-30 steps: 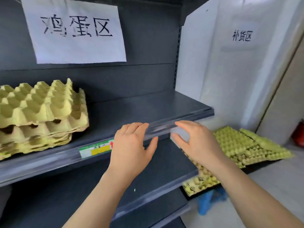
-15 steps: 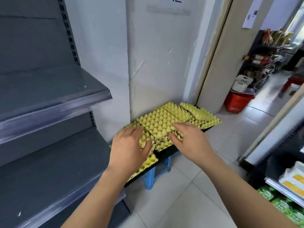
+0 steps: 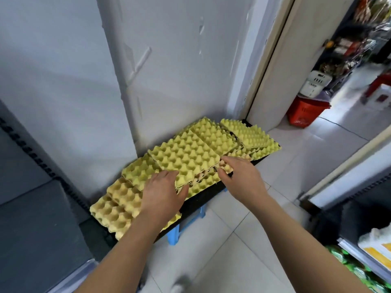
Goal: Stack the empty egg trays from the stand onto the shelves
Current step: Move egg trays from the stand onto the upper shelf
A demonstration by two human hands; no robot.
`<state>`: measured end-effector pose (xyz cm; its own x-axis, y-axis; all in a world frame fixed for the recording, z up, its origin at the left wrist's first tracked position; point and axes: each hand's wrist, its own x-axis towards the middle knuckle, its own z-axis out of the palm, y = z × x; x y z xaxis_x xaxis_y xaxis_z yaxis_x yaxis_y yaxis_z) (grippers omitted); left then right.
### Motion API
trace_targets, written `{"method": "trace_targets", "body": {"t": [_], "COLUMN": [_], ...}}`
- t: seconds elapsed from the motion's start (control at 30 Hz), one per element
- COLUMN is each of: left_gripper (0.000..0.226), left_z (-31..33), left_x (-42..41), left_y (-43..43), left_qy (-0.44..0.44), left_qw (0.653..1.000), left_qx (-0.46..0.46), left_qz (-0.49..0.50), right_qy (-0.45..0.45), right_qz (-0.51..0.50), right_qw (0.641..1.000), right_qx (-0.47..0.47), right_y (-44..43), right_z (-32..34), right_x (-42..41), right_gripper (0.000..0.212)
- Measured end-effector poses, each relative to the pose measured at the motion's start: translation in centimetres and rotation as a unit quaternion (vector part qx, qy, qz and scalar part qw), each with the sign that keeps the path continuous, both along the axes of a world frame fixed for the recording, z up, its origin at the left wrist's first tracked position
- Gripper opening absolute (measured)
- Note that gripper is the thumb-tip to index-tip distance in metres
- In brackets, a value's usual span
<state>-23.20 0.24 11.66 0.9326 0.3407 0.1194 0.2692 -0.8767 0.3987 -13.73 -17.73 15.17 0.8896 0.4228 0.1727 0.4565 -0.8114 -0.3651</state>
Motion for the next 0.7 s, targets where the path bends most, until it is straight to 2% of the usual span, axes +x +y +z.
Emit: {"method": "trace_targets", "body": {"t": [0.23,0.5,0.7], "left_gripper": [0.056,0.062,0.085], "left_z": [-4.4,-10.8,-15.6], "left_x": [9.8,18.2,22.5], "left_y": [1.0,0.7,0.7], "left_qy": [0.098,0.168,0.215], "left_qw": [0.993,0.961,0.927], "left_qx": [-0.048,-0.127,-0.153], "left_qz": [0.052,0.179,0.265], "right_qy": [0.064,0.133,0.168], "right_qz": [0.020,0.097,0.153], "right_qw": [0.998,0.986,0.970], "right_qx": [0.008,-0.010,-0.087], "right_y": [1.0,2.3,3.5], "right_z": [-4.8,-11.8,-18.2], "right_x": [11.4,23.3,30.0], "right_gripper": [0.048,0.052,0.059]}}
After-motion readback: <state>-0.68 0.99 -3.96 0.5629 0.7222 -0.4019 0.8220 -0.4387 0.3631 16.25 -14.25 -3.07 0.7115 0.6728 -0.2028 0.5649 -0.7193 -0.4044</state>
